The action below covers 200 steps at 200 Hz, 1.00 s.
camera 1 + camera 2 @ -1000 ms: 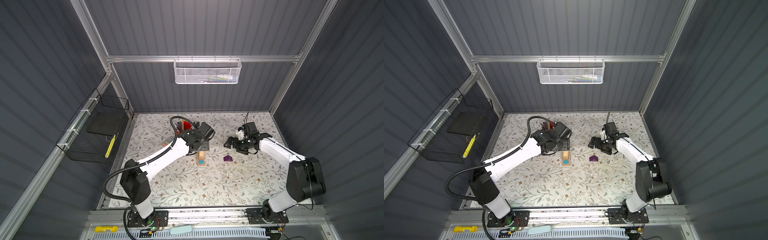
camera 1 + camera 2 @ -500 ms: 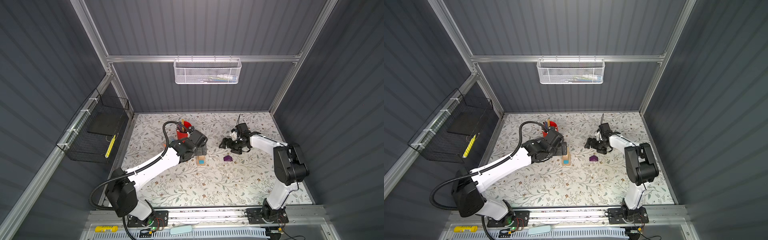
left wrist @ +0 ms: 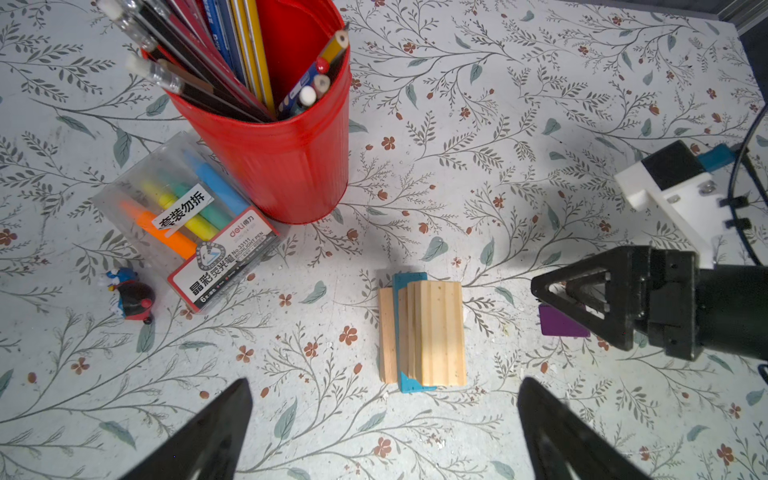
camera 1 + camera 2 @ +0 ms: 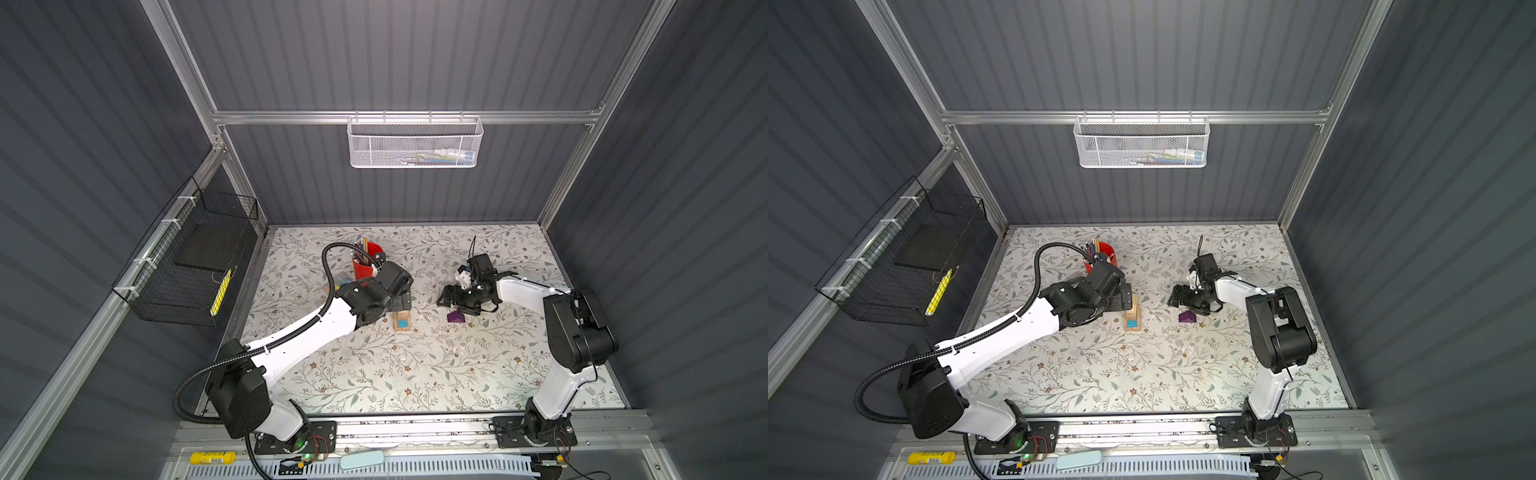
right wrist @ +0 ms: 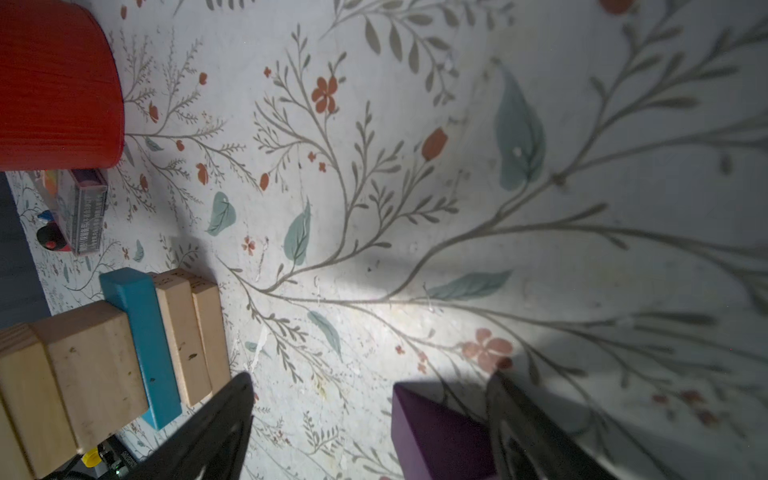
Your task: Build the wood block tower
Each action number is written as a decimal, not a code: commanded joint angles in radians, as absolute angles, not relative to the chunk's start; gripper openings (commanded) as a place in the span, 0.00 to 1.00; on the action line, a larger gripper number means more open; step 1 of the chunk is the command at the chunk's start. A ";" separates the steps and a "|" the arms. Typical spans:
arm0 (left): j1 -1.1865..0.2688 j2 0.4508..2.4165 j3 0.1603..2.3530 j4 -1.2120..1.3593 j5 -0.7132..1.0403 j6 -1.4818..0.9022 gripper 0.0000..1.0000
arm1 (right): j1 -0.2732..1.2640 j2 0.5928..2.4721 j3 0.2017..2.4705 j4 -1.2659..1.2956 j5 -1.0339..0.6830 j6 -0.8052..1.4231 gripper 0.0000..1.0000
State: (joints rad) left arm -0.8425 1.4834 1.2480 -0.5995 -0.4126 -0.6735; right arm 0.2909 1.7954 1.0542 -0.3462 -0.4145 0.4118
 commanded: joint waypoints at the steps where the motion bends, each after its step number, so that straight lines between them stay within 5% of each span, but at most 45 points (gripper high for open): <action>1: -0.836 1.467 1.235 -0.598 -0.428 -0.683 1.00 | 0.305 1.755 1.016 -0.379 -0.405 0.391 0.84; 65: -0.838 1.467 1.228 -0.603 -0.434 -0.689 1.00 | 0.385 1.640 0.897 -0.420 -0.346 0.380 0.77; 121: -0.837 1.454 1.221 -0.606 -0.446 -0.694 1.00 | 0.464 1.653 0.940 -0.478 -0.103 0.424 0.72; 200: -0.837 1.396 1.179 -0.592 -0.486 -0.691 1.00 | 0.579 1.715 1.051 -0.578 0.120 0.696 0.64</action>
State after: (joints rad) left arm -0.8425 1.4273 1.1881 -0.5964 -0.4541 -0.6842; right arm 0.5568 1.6882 1.0111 -0.5156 0.0250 0.5789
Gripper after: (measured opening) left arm 0.997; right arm 0.646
